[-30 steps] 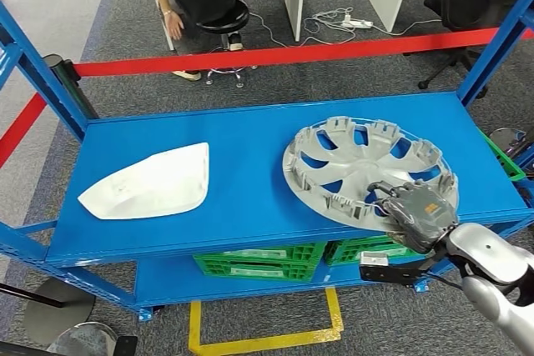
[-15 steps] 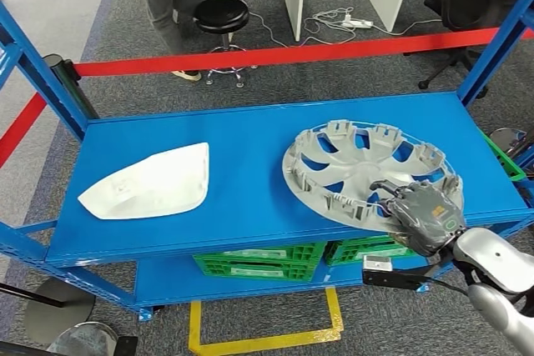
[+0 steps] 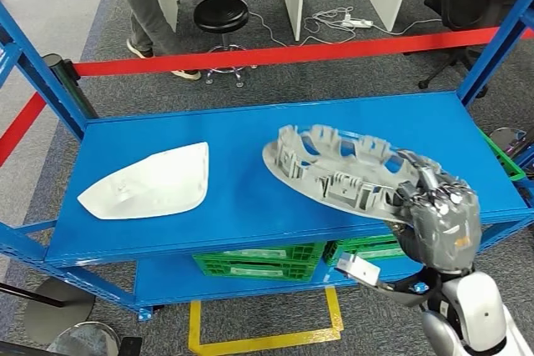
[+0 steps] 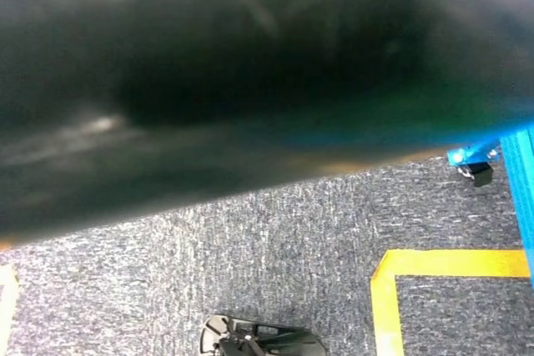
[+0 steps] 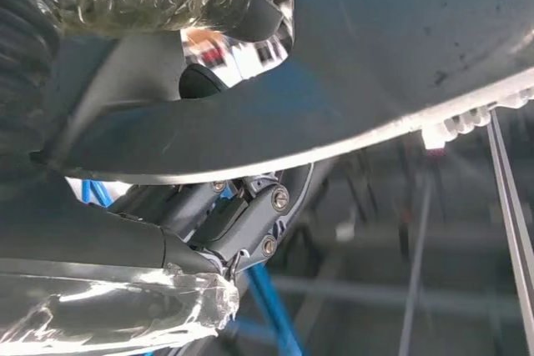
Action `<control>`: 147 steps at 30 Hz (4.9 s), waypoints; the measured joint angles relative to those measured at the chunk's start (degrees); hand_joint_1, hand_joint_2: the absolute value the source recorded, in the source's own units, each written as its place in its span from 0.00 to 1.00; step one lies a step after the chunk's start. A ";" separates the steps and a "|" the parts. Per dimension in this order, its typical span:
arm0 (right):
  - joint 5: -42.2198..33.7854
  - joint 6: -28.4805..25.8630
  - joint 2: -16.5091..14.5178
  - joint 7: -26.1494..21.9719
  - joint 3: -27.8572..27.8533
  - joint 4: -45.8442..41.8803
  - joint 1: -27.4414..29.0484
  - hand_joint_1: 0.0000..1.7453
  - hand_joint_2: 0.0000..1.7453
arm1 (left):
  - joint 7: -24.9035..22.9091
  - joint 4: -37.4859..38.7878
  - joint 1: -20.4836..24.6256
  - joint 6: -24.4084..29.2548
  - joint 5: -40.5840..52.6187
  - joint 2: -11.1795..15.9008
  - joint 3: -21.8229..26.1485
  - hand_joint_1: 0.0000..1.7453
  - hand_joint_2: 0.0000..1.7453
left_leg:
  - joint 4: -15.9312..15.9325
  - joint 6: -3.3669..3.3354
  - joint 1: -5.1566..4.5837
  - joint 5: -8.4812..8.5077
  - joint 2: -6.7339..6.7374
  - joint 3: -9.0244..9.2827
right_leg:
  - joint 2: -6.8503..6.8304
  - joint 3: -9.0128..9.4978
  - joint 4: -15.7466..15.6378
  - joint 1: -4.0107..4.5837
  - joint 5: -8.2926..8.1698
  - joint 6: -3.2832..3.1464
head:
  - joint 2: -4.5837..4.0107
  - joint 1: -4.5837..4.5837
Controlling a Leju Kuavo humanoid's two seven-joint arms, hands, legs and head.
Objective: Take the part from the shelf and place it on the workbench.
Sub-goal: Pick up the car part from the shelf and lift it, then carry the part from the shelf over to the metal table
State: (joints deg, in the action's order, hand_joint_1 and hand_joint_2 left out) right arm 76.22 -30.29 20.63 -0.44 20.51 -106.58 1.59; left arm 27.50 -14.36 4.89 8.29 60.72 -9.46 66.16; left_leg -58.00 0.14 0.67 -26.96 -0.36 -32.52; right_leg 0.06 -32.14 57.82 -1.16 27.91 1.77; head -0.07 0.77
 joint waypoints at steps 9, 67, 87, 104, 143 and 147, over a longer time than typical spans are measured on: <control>-2.38 -7.26 -6.94 -2.68 -2.81 -4.31 1.63 1.00 1.00 | 0.00 0.00 0.01 0.17 0.08 -0.05 0.48 0.00 0.00 | 0.00 0.00 -0.01 0.00 0.00 0.00 | 0.01 0.00 -0.01 -0.01 0.00 0.00 | 0.00 -0.02; -14.75 -8.83 -24.57 -25.09 -7.49 -8.76 6.84 1.00 1.00 | 0.52 0.00 -0.23 2.96 1.70 -0.15 0.89 0.00 1.00 | -0.28 -0.25 -0.28 -0.17 0.00 -0.07 | 0.02 -0.01 -0.13 -0.38 -0.09 0.19 | 0.00 -0.02; -16.06 -8.84 -25.73 -26.43 -8.41 -9.11 7.20 1.00 1.00 | -0.07 0.00 -0.03 3.29 1.77 -0.80 1.82 0.00 1.00 | -0.46 0.78 0.04 0.17 0.10 -0.57 | 0.26 -0.48 0.87 -0.37 0.12 -0.71 | 0.00 -0.43; -17.76 -8.85 -26.03 -25.35 -8.97 -9.09 6.95 1.00 1.00 | -0.08 0.00 0.14 3.51 1.84 -0.84 1.95 0.00 1.00 | 1.38 -1.99 -0.59 -0.58 0.39 2.19 | -0.29 -4.57 3.60 0.44 0.12 0.18 | 0.00 -0.33; -25.27 -8.88 -26.07 -26.47 -9.12 -9.00 7.60 1.00 1.00 | -0.20 0.00 0.16 3.73 1.93 -0.95 2.27 0.00 1.00 | 2.29 -2.05 -1.01 1.54 0.64 0.34 | -0.26 -0.14 6.55 0.52 3.23 0.64 | 0.00 -0.33; -25.59 -8.89 -26.08 -26.46 -9.16 -9.05 7.61 1.00 1.00 | -0.21 0.00 0.19 3.73 2.05 -0.95 2.27 0.00 1.00 | 1.22 -0.95 -1.33 2.57 0.61 -1.04 | -0.08 4.58 -1.32 0.68 2.75 -0.08 | 0.00 -0.26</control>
State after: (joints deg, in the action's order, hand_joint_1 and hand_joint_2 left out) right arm 50.63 -39.18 -5.45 -26.89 11.35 -115.62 9.20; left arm 27.28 -14.36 5.07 12.02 62.77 -10.41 68.43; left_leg -56.78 -0.82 -0.66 -24.39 0.26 -33.56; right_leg -0.03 -27.55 56.50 -0.49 30.66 1.69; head -0.07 0.51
